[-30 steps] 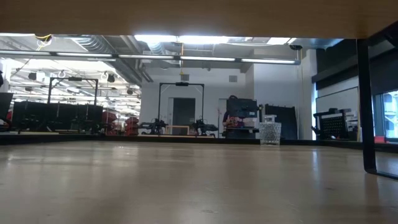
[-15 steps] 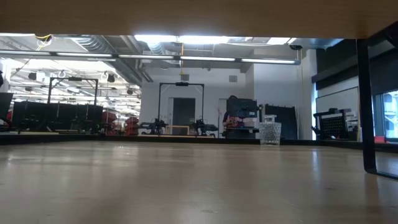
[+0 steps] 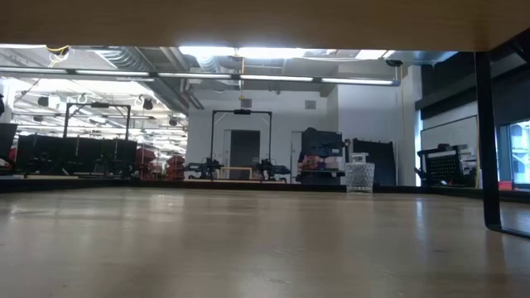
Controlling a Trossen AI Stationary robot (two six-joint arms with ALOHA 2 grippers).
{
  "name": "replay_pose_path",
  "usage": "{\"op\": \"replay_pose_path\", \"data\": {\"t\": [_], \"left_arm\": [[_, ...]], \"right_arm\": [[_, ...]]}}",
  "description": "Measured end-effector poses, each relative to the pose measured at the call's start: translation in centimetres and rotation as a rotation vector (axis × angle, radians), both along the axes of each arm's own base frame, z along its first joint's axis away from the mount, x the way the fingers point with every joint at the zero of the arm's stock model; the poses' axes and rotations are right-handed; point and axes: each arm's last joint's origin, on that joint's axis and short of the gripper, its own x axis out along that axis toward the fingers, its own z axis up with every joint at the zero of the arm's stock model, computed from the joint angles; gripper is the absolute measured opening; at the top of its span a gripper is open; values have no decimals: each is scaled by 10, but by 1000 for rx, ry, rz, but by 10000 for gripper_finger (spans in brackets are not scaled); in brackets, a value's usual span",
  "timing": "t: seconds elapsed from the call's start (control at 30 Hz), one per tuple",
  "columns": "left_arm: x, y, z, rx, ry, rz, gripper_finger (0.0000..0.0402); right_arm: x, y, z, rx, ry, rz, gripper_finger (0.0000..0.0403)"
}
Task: Sort vases onto shelf
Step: Put the transparent vase on the shelf aligned with the other transparent vase
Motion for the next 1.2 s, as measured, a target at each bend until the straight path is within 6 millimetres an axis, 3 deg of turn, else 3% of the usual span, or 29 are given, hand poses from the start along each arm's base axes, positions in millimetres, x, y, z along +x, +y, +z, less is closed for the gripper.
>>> {"op": "replay_pose_path", "data": {"t": [0.73,0.93,1.2], "left_arm": [[0,0,0,-14,0,10,112],[0,0,1,-18,-11,11,112],[-1,-1,2,-36,-21,-15,112]], "right_arm": [[-3,0,-1,-74,16,-57,142],[-18,-7,31,-135,-45,-143,142],[-55,-32,84,-351,-105,-452,142]]}}
